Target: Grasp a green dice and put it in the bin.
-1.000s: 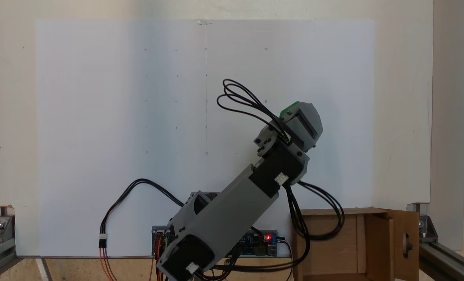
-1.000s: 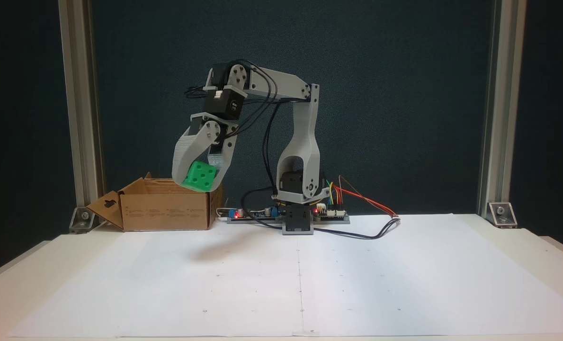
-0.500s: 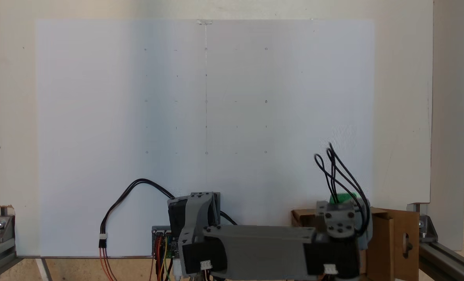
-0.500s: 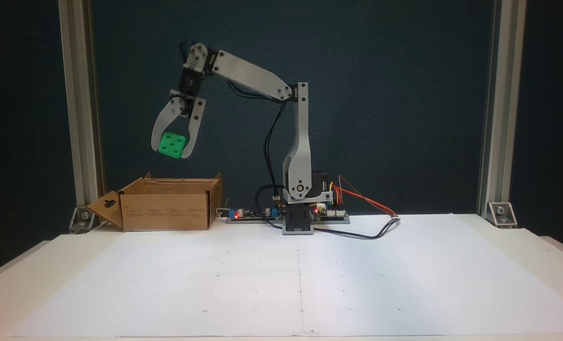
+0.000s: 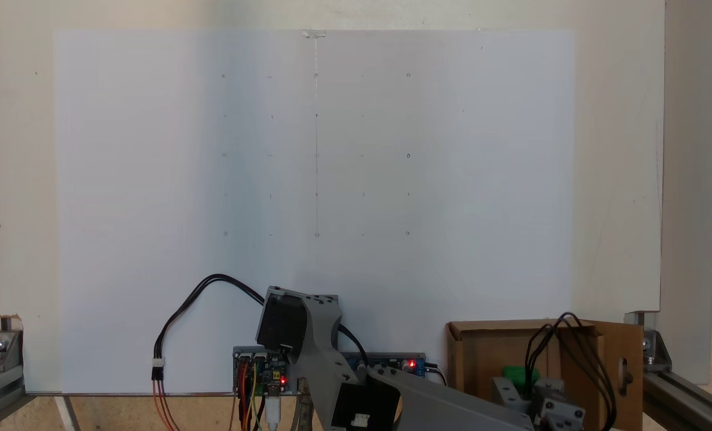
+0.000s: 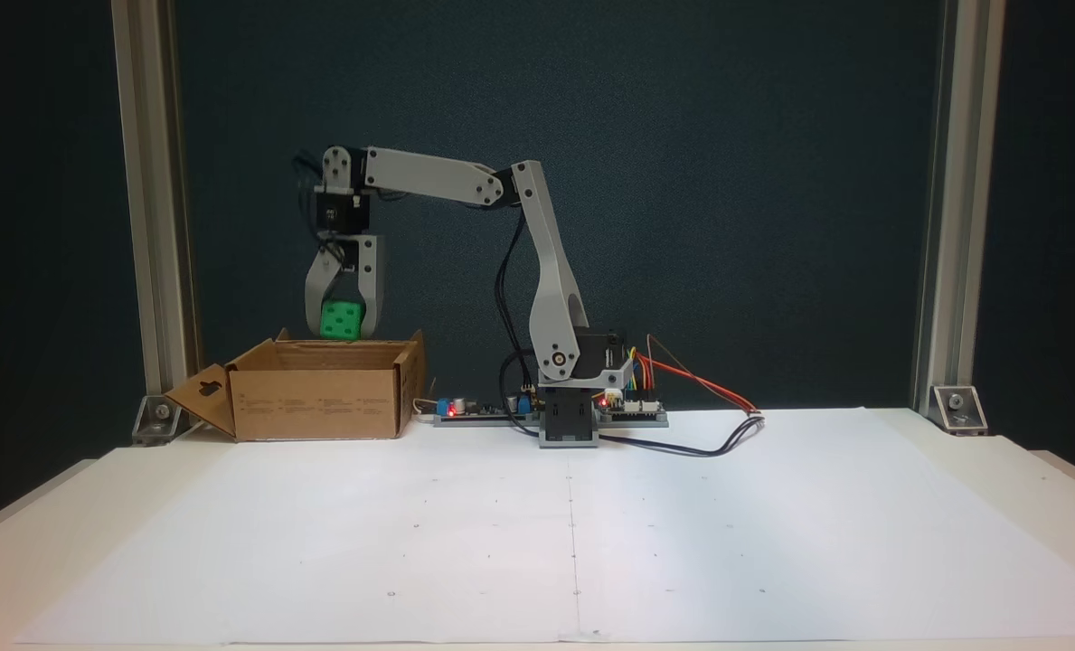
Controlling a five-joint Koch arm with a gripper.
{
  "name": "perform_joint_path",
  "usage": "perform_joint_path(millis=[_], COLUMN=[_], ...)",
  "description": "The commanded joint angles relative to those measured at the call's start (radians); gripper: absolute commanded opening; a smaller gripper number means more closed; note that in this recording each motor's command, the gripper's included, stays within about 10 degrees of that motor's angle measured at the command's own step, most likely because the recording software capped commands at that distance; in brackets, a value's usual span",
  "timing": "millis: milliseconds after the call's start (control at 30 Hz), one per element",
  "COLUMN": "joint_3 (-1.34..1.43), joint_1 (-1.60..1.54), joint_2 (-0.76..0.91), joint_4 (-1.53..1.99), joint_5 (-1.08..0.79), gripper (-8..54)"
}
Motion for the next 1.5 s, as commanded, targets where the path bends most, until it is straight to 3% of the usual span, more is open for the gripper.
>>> perform_joint_path(millis=[0,67,100,267,433,667,900,1467], joint_3=[-0.058,-0.049,-0.048,-0.046,-0.051,-0.052,-0.051,0.023], joint_1=[0.02,0.021,0.026,0.041,0.043,-0.117,-0.563,-1.723], joint_2=[0.006,0.003,0.003,-0.017,0.006,0.242,0.394,0.546], joint_4=[-0.003,-0.002,-0.003,-0.02,-0.156,-0.199,-0.195,-0.219], joint_5=[-0.066,-0.066,-0.066,-0.06,-0.014,0.23,0.4,0.417], gripper=[12.1,14.9,27.9,47.5,45.4,44.3,44.0,44.5])
